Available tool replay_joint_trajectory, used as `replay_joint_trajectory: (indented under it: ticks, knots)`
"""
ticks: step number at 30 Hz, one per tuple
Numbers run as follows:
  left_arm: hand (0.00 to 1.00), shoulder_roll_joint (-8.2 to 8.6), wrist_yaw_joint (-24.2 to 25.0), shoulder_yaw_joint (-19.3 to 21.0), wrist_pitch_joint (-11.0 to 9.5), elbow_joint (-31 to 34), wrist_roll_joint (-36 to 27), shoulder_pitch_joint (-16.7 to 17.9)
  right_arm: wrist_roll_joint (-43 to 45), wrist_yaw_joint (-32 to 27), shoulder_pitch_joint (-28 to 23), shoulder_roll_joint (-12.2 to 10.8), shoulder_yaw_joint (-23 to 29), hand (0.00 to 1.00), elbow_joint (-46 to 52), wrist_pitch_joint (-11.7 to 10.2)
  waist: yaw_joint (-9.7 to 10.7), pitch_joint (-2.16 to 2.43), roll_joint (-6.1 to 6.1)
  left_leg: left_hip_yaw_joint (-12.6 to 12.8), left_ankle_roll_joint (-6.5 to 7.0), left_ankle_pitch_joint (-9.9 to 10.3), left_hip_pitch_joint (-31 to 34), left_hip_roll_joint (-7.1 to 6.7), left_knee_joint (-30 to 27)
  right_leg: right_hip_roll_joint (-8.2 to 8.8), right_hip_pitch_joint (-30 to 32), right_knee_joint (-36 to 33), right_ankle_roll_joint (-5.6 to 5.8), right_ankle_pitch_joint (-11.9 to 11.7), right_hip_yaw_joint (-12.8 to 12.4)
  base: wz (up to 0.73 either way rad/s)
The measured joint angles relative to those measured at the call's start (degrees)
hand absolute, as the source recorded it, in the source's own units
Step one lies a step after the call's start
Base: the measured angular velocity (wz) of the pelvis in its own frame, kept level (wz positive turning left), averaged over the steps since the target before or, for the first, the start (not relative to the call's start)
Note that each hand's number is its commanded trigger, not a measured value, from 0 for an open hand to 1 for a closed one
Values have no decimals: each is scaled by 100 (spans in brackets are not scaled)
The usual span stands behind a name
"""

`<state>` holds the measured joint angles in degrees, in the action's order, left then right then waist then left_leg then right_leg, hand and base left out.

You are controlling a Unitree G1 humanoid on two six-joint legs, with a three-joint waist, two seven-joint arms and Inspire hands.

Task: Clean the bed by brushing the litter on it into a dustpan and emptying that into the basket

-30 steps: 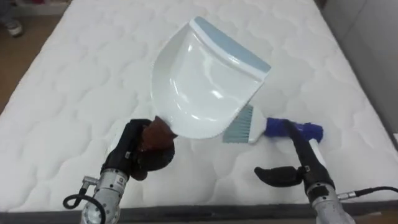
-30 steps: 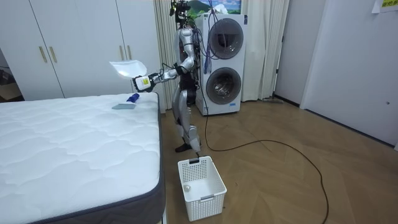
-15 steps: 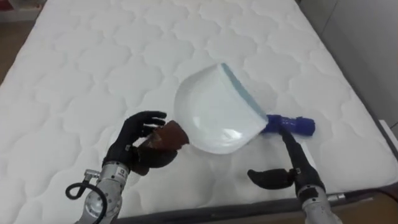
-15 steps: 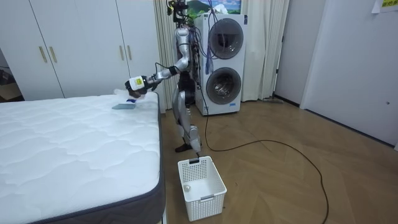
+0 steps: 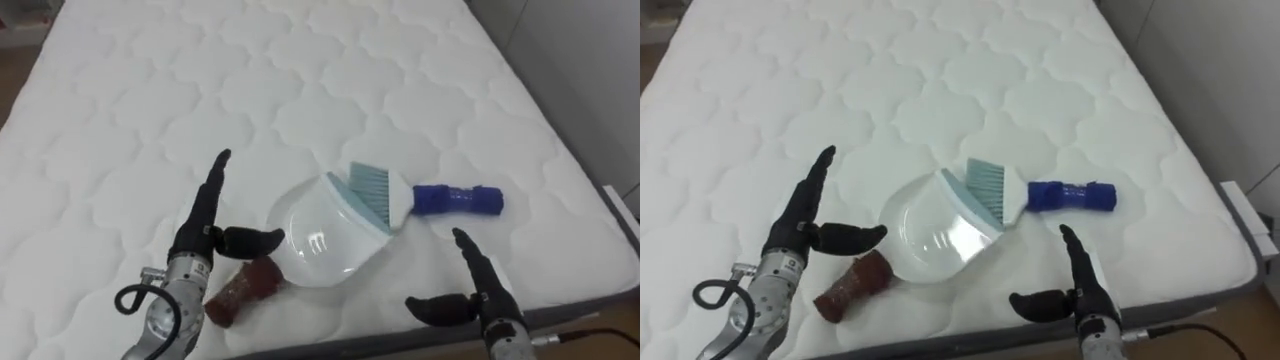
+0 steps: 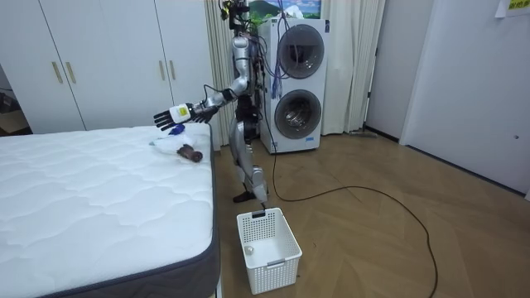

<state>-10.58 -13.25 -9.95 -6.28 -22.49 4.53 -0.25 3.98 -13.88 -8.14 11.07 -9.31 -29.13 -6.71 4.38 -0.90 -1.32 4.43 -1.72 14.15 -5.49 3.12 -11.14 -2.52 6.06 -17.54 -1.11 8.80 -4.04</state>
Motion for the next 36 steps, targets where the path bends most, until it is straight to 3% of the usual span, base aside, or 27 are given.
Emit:
replay_joint_trajectory:
  ticks: [2,6,7,8,14,17,22,25,27,32,36]
  knots:
    - [0,-9,-148,201,-37,0,-11,102,-422,-80,1,2,202,0,-124,-23,-55,35,113,-47,0,0,31,3,-1,1,-3,16,-1,-1,30,12]
    - [0,-42,-502,370,-147,-178,-4,435,-738,-440,-113,4,615,0,-422,-156,-138,72,160,-130,0,0,-24,12,15,24,-197,212,5,-25,146,14]
    - [0,-46,-607,420,-257,-399,5,573,-916,-547,-147,14,712,0,-703,-224,-166,91,176,-137,1,-1,-43,14,43,30,-245,258,5,-25,186,16]
    - [0,-45,-658,531,-341,-673,-30,726,-1112,-604,-185,13,846,0,-998,-267,-204,94,184,-140,1,-1,-117,17,51,32,-337,304,6,-26,201,12]
    - [0,-50,-882,1434,-370,-1551,-712,1692,-2077,-868,-464,10,1646,0,-2100,-321,-328,90,236,-232,1,0,-219,23,94,60,-586,488,21,-13,331,13]
    - [0,-38,-870,1726,-371,-1983,-916,1932,-2149,-919,-454,5,1854,0,-2595,-325,-346,83,235,-283,1,0,-254,23,178,70,-612,513,27,-9,407,18]
    - [0,-1,-616,1844,-376,-2337,-954,2000,-1875,-881,-439,4,1868,0,-3036,-321,-506,60,214,-299,3,1,-273,20,193,79,-602,502,33,-5,430,2]
    - [0,75,-463,1839,-379,-2613,-947,1992,-1657,-781,-350,11,1786,0,-3265,-324,-501,56,225,-332,33,22,-266,23,225,77,-587,505,39,13,474,7]
    - [0,128,-358,1839,-365,-2715,-946,2014,-1531,-614,-350,-4,1679,0,-3386,-306,-541,80,217,-337,36,21,-247,23,251,78,-588,491,38,12,487,3]
    - [0,177,53,1841,-106,-3254,-1057,1984,-1440,-92,-374,-73,1364,0,-3789,69,-646,111,245,-426,38,20,-213,23,238,102,-610,498,33,-1,605,8]
    - [0,241,390,1837,34,-3539,-1059,1993,-1438,295,-314,-206,1258,0,-3854,188,-663,103,262,-428,38,20,-200,23,239,102,-598,509,34,0,606,1]
